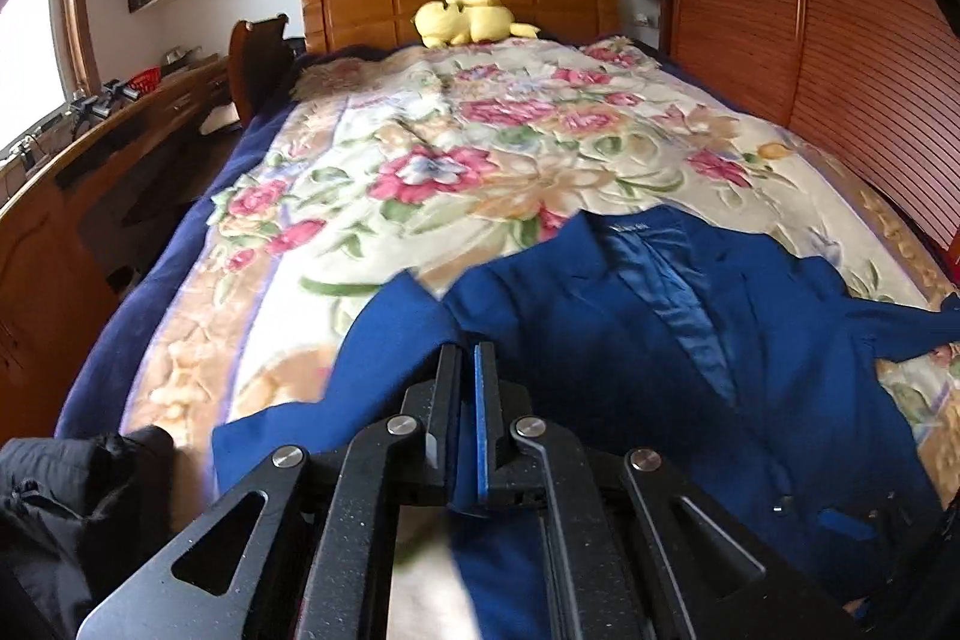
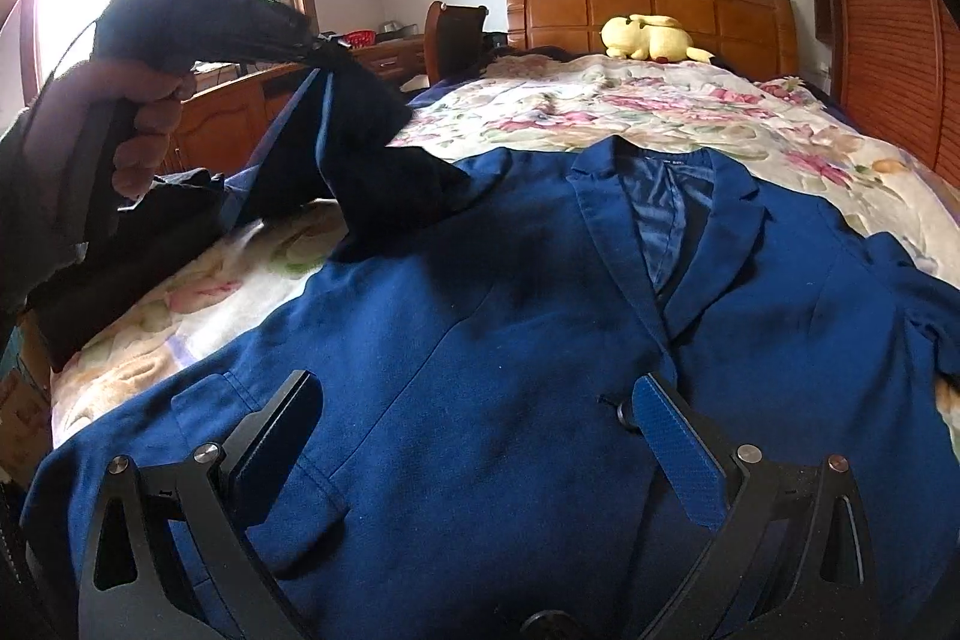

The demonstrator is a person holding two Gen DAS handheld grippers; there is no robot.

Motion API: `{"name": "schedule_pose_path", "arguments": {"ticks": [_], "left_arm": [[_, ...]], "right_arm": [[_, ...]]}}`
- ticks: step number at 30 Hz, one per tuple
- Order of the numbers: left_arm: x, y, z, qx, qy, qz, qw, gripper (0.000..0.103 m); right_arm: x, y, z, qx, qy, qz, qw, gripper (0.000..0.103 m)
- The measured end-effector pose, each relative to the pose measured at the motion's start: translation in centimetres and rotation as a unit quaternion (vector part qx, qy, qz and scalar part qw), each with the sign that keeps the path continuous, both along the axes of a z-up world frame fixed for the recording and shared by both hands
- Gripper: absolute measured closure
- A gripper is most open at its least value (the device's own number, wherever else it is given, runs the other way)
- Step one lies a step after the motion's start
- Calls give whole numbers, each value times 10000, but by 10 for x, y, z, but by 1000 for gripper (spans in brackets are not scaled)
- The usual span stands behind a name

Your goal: Fold large clothes

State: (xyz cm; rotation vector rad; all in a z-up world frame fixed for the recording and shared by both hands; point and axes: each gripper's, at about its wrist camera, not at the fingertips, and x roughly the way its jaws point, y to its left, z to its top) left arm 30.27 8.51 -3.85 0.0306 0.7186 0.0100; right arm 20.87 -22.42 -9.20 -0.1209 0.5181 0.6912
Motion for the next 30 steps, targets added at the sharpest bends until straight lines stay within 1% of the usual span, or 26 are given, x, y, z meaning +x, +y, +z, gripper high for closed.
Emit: {"name": "schedule_pose_path", "arguments": {"ticks": [3, 5, 6, 7, 8, 10, 14, 19, 21, 25, 28, 30], "left_arm": [[-4, -13, -6, 10, 152, -144, 9998, 98], [-15, -20, -10, 74, 163, -243, 9995, 88], [-20, -24, -11, 39, 160, -299, 9994, 81], [-28, -24, -12, -61, 156, -374, 9992, 75], [-35, -24, -13, -166, 159, -426, 9988, 73], [-50, -25, -14, -251, 152, -497, 9983, 71], [-93, -23, -12, -140, -49, -568, 9983, 70], [-135, 0, -11, -209, -146, -542, 9982, 63], [-146, 12, -10, -171, -188, -462, 9986, 63], [-168, 33, -14, -139, -399, -154, 9990, 63], [-179, 44, -21, -211, -347, 20, 9992, 63], [-189, 49, -25, -218, -387, 59, 9990, 63]], "right_arm": [[1, 0, -1, 45, 23, -15, 10000, 0], [2, 1, -1, 63, 41, -23, 10000, 0], [3, 1, -2, 75, 51, -24, 10000, 0], [3, 1, -2, 85, 57, -27, 9999, 0], [3, 1, -2, 91, 57, -30, 9999, 0], [4, 0, -2, 101, 62, -37, 9999, 0], [2, -1, -3, 112, 89, -54, 9999, 0], [3, 6, 0, -128, 98, -130, 9998, 0], [2, 9, 5, -213, 85, -125, 9997, 0], [4, 21, 24, -359, 28, 10, 9994, 0], [4, 36, 46, -337, -94, 313, 9989, 0], [7, 48, 57, -423, -211, 396, 9981, 0]]}}
